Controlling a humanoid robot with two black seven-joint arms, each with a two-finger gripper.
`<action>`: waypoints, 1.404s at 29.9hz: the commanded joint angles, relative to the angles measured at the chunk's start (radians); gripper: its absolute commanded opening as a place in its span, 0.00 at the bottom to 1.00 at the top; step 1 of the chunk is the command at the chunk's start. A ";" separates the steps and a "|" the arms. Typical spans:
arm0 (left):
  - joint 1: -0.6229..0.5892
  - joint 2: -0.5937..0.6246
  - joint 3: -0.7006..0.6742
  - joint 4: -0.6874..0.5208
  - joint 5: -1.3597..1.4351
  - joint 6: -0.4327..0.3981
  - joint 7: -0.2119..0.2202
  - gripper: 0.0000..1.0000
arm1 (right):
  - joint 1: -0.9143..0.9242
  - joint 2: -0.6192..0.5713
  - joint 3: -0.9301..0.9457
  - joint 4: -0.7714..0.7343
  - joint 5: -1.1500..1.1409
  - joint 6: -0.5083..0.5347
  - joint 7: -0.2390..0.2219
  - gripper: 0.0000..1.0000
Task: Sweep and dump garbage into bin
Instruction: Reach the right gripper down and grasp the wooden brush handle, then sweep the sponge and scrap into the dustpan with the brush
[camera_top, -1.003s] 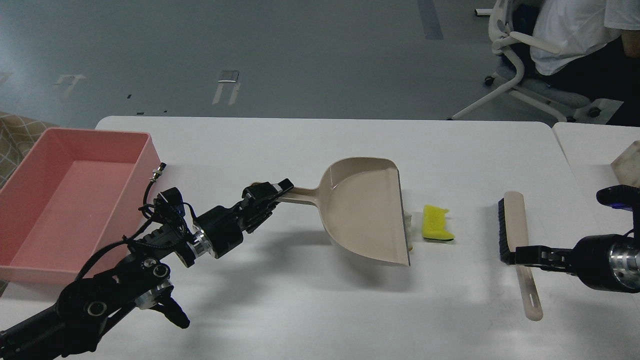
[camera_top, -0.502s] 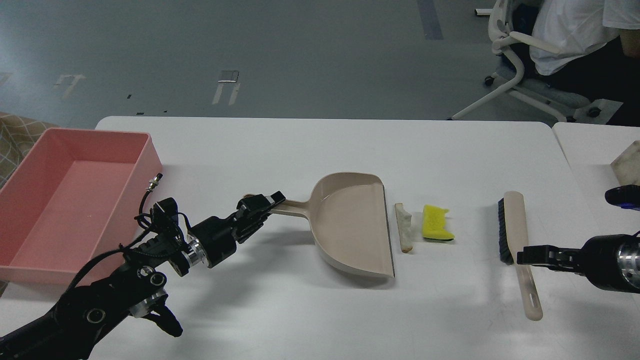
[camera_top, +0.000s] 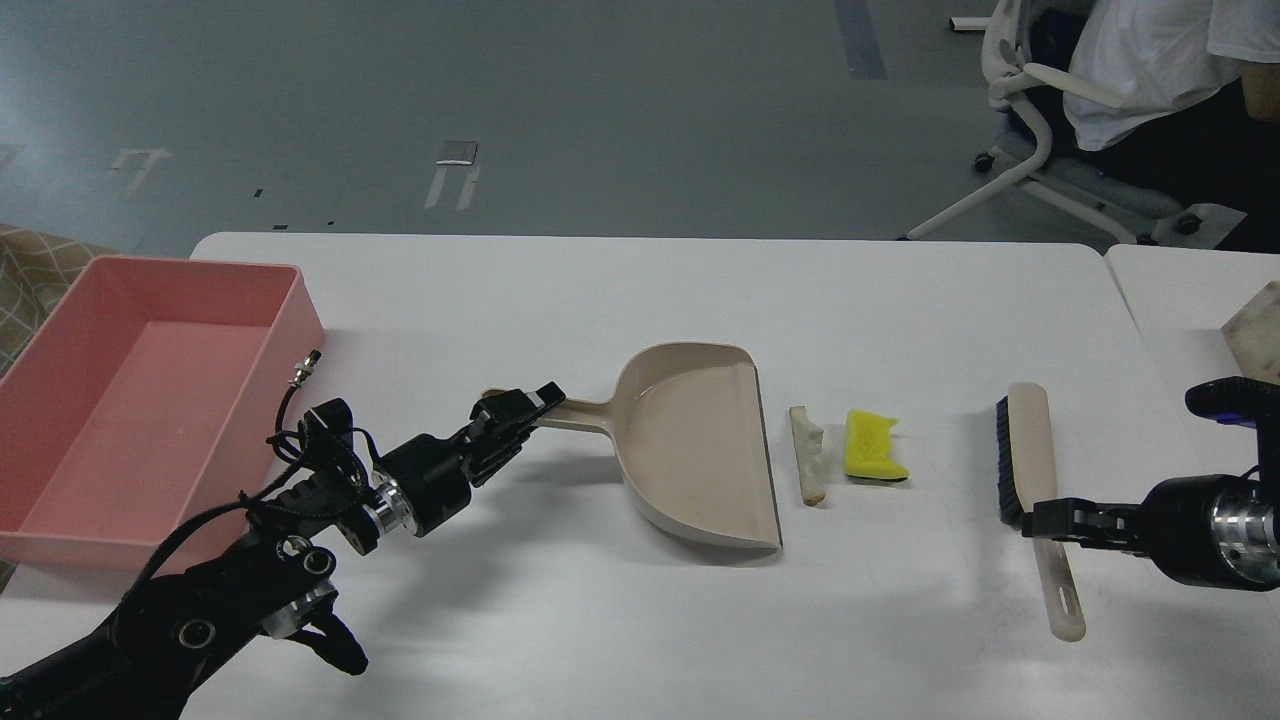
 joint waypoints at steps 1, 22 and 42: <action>0.001 -0.003 0.000 0.000 -0.001 0.000 -0.001 0.13 | 0.000 0.014 -0.004 0.000 -0.002 0.000 -0.010 0.60; 0.001 -0.009 -0.003 0.005 -0.006 0.000 -0.013 0.14 | -0.037 0.042 -0.004 -0.009 -0.008 0.000 -0.056 0.55; 0.001 -0.011 -0.001 0.025 -0.010 0.000 -0.015 0.14 | -0.045 0.056 -0.002 -0.008 -0.006 0.000 -0.097 0.00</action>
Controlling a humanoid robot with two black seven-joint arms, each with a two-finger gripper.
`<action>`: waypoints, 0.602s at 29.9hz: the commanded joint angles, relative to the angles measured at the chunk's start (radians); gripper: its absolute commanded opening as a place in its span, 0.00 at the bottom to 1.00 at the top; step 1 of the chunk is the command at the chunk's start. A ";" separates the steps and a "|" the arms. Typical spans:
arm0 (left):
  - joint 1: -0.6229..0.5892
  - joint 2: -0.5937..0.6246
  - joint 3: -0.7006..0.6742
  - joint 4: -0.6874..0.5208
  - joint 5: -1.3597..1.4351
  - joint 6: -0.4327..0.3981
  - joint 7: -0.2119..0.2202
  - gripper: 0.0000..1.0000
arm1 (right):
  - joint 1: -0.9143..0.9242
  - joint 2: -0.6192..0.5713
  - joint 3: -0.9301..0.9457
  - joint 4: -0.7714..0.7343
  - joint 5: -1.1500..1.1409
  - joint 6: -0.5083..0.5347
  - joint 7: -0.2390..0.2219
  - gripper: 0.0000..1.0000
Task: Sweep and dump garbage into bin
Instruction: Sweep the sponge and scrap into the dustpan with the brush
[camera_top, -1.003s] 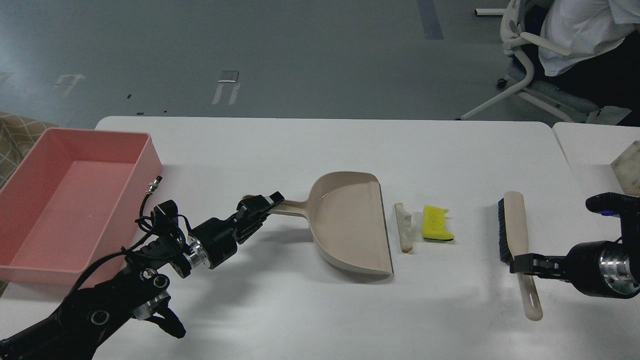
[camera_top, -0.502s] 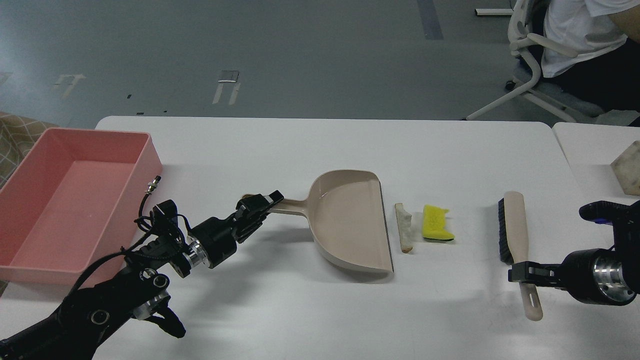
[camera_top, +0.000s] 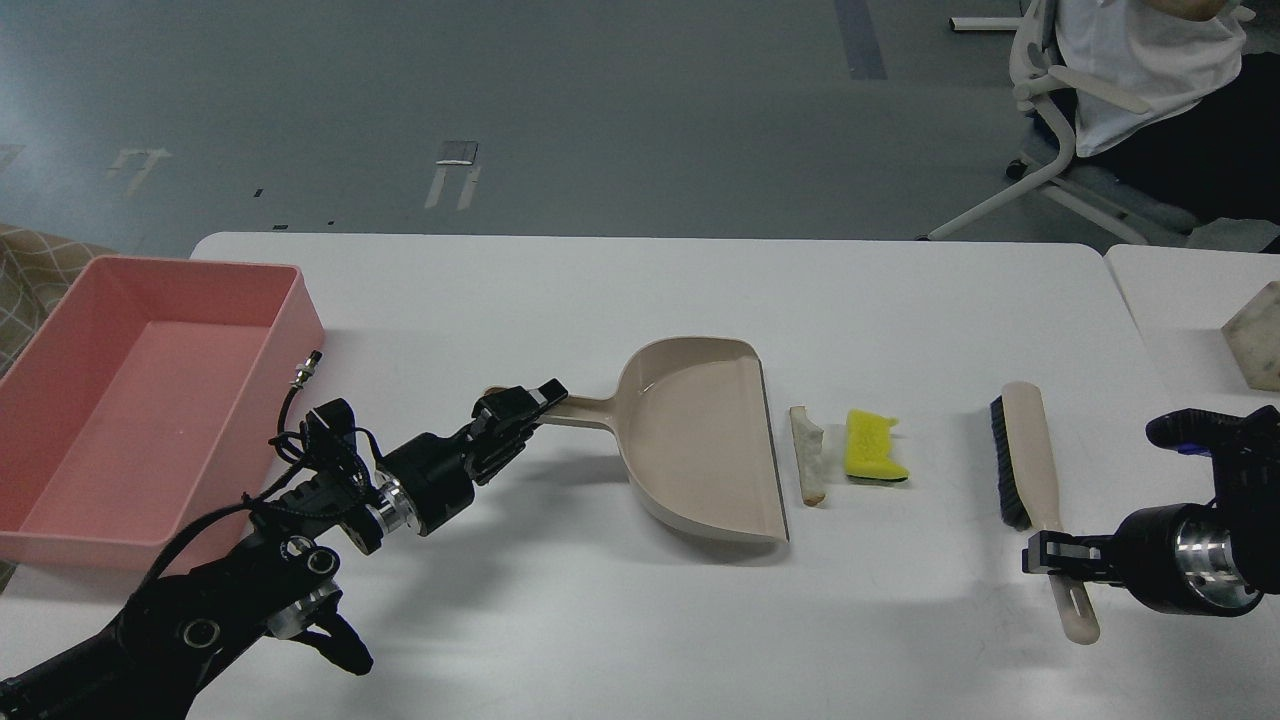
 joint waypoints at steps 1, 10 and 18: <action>0.001 0.000 -0.001 0.019 -0.002 0.000 -0.001 0.14 | -0.001 -0.001 0.001 -0.001 -0.001 0.000 -0.001 0.00; 0.001 -0.001 0.000 0.022 -0.002 0.002 -0.009 0.14 | 0.000 -0.001 0.016 0.005 0.004 0.000 0.002 0.00; 0.000 -0.003 -0.004 0.038 -0.006 0.015 -0.017 0.14 | 0.008 0.074 0.024 0.001 0.004 0.000 0.002 0.00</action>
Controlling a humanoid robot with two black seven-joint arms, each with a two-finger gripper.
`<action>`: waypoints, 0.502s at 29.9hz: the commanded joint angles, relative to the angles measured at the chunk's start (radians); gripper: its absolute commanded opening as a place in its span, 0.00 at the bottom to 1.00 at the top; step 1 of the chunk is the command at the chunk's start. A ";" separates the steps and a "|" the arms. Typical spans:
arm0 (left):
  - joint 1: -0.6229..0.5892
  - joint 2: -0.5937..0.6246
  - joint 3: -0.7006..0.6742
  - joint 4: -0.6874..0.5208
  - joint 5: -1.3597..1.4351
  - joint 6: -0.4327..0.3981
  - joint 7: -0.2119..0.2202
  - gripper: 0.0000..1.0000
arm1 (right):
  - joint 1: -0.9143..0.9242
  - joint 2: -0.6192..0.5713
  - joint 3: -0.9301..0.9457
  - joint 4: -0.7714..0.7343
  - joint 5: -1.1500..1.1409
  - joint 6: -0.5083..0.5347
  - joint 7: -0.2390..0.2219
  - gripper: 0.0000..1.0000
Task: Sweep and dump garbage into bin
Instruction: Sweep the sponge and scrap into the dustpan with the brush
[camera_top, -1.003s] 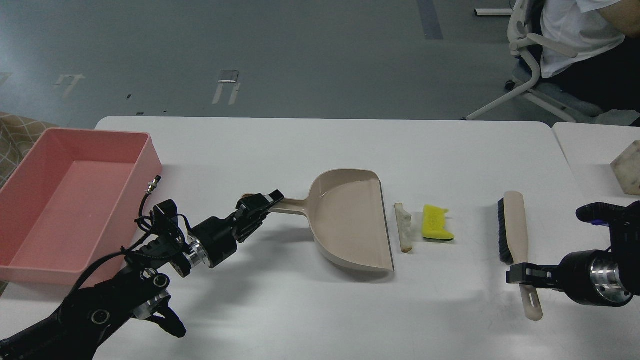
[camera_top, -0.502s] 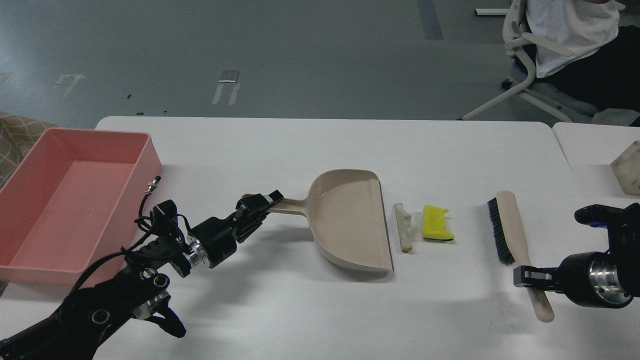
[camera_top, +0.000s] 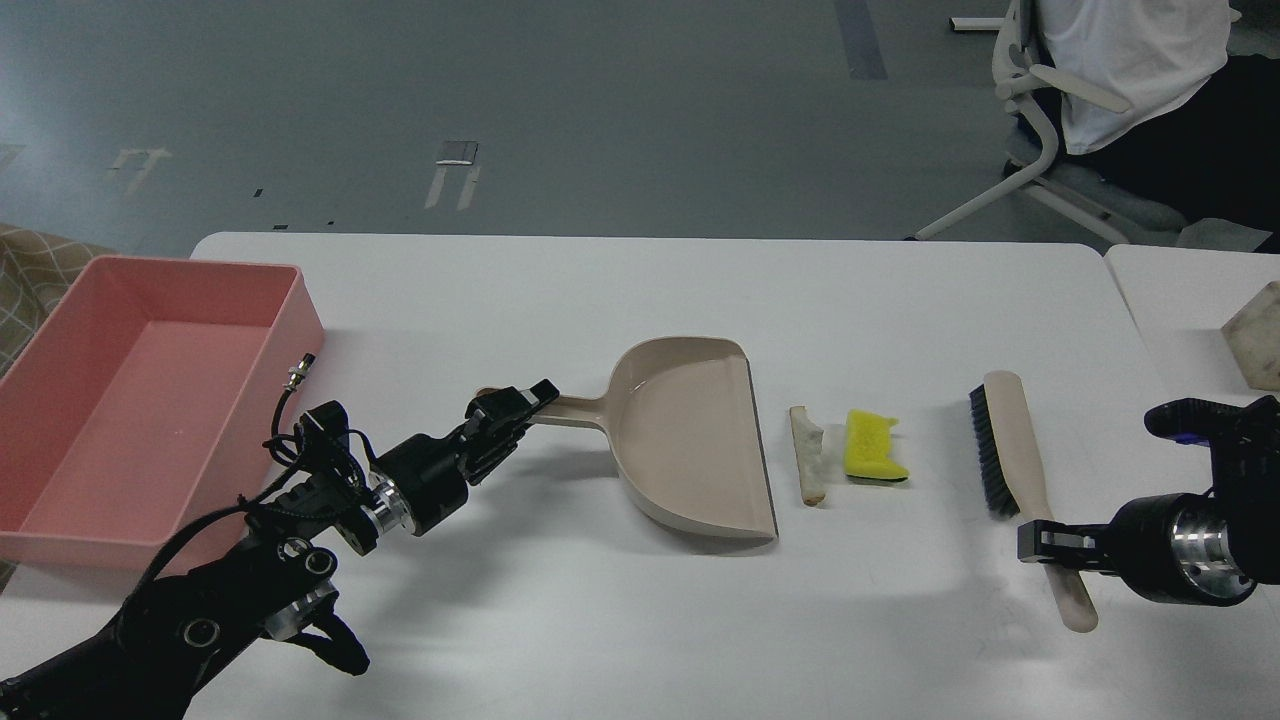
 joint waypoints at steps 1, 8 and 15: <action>-0.001 -0.001 0.000 0.013 -0.003 0.001 -0.004 0.14 | 0.005 0.042 0.001 -0.004 -0.001 0.000 0.000 0.00; -0.001 -0.003 0.005 0.013 0.003 0.001 -0.004 0.14 | 0.011 0.130 -0.001 -0.004 -0.001 0.000 -0.002 0.00; 0.006 -0.003 0.005 0.011 0.006 0.001 -0.004 0.14 | 0.016 0.192 0.006 -0.020 -0.003 0.000 -0.002 0.00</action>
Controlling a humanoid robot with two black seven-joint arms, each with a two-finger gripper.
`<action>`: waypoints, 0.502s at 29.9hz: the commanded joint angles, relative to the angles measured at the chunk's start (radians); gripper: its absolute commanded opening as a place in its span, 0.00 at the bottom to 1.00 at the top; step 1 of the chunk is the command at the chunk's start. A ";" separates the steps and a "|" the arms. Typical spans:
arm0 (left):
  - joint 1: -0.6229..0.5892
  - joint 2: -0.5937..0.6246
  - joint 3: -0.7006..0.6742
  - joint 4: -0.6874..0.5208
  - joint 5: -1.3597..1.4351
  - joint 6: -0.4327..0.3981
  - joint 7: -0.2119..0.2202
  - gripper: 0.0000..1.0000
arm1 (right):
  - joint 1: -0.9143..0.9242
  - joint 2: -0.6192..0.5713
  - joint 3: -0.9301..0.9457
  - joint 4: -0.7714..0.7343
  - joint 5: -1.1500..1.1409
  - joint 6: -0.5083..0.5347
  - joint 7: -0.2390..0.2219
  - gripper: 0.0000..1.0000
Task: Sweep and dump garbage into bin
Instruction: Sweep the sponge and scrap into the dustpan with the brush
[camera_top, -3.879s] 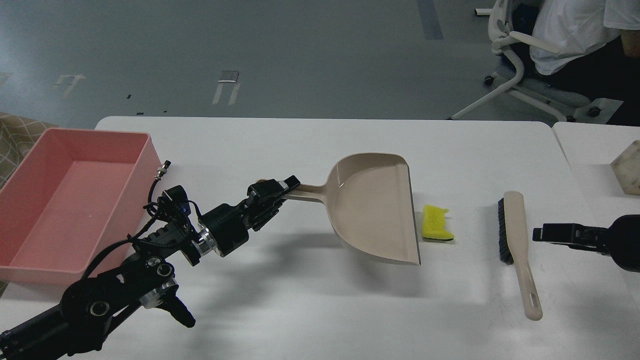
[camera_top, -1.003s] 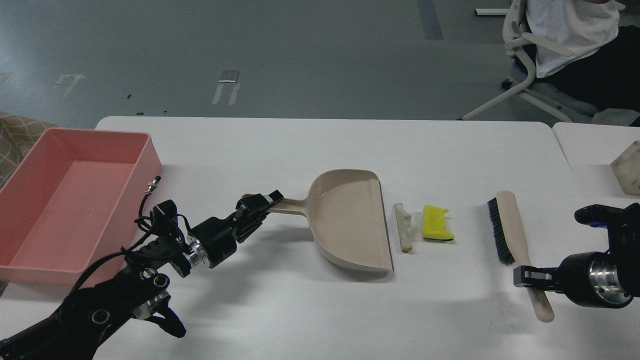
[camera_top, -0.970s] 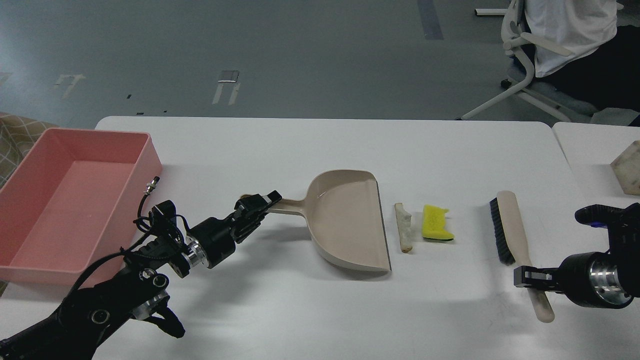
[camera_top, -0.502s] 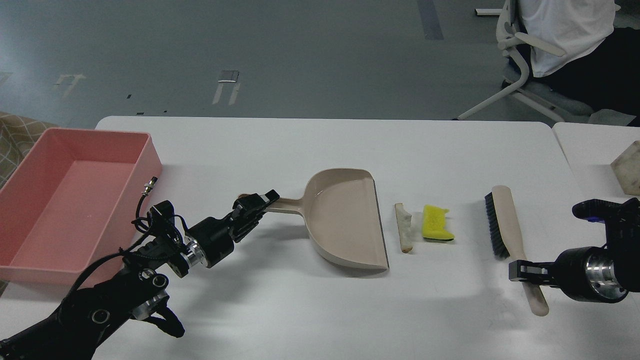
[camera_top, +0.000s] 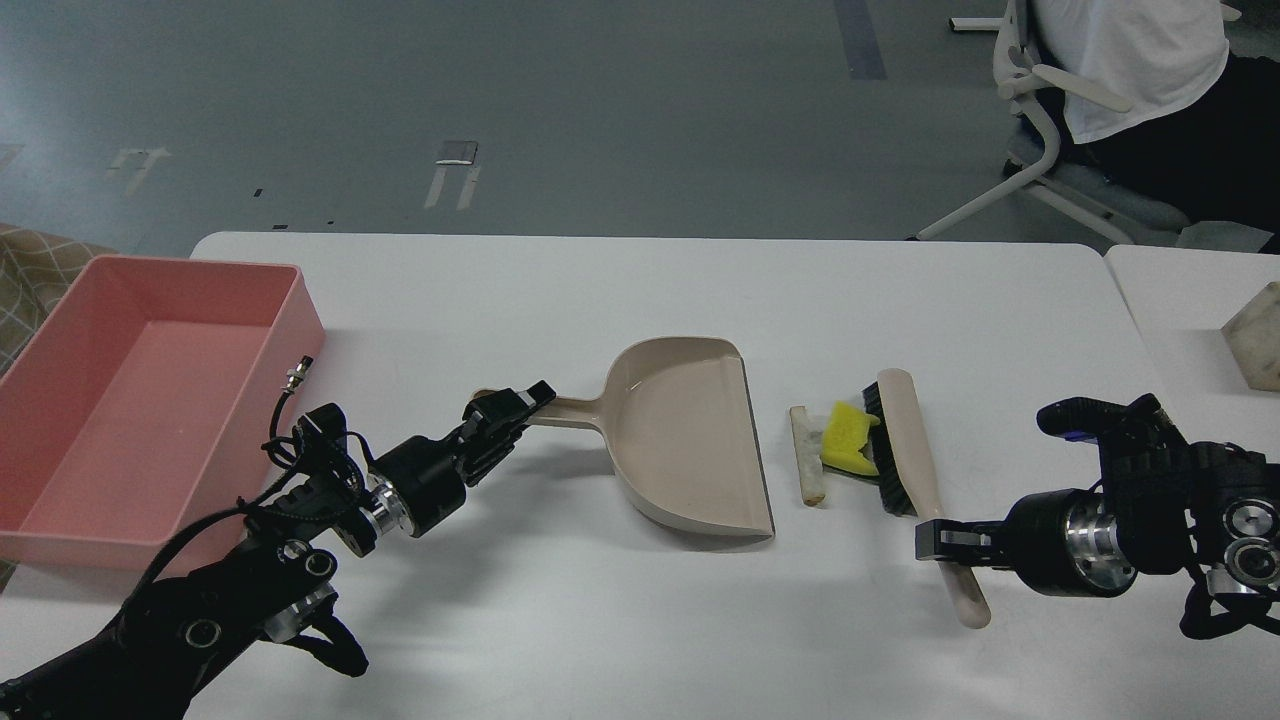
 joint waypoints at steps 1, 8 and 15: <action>0.002 0.000 0.000 -0.002 0.001 0.000 0.000 0.14 | -0.001 0.035 0.006 -0.004 0.001 0.000 0.000 0.00; 0.002 0.003 -0.002 -0.002 0.001 0.000 -0.009 0.14 | -0.001 0.139 0.009 -0.030 -0.003 0.000 0.000 0.00; 0.002 0.005 -0.002 -0.003 0.000 0.000 -0.009 0.14 | 0.024 0.269 0.016 -0.087 -0.001 0.000 0.000 0.00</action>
